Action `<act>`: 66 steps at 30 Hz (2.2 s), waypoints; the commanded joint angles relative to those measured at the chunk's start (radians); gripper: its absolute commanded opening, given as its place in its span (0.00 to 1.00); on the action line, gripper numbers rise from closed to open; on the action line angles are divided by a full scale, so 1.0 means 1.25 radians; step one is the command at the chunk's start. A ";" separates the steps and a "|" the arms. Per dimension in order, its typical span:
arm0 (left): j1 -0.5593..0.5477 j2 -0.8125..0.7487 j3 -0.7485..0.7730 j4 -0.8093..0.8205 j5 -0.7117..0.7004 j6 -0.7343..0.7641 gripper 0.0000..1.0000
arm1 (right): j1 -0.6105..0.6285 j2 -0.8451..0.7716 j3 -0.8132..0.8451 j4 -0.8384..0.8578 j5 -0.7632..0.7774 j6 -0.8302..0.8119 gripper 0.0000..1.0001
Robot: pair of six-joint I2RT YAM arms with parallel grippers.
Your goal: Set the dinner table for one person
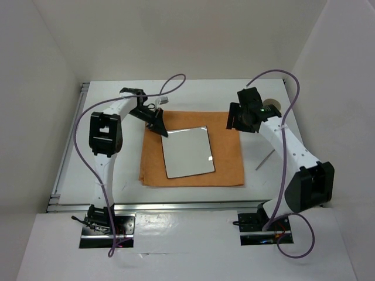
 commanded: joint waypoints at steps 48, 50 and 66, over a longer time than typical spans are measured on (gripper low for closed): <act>-0.059 0.044 0.012 0.318 -0.209 -0.221 0.41 | 0.007 -0.023 -0.130 0.045 -0.052 0.016 0.70; -0.059 0.044 0.012 0.340 -0.226 -0.229 0.41 | 0.007 -0.023 -0.130 0.045 -0.052 0.016 0.70; -0.059 0.012 0.028 0.356 -0.197 -0.244 0.45 | 0.007 -0.031 -0.115 0.005 -0.014 0.008 0.71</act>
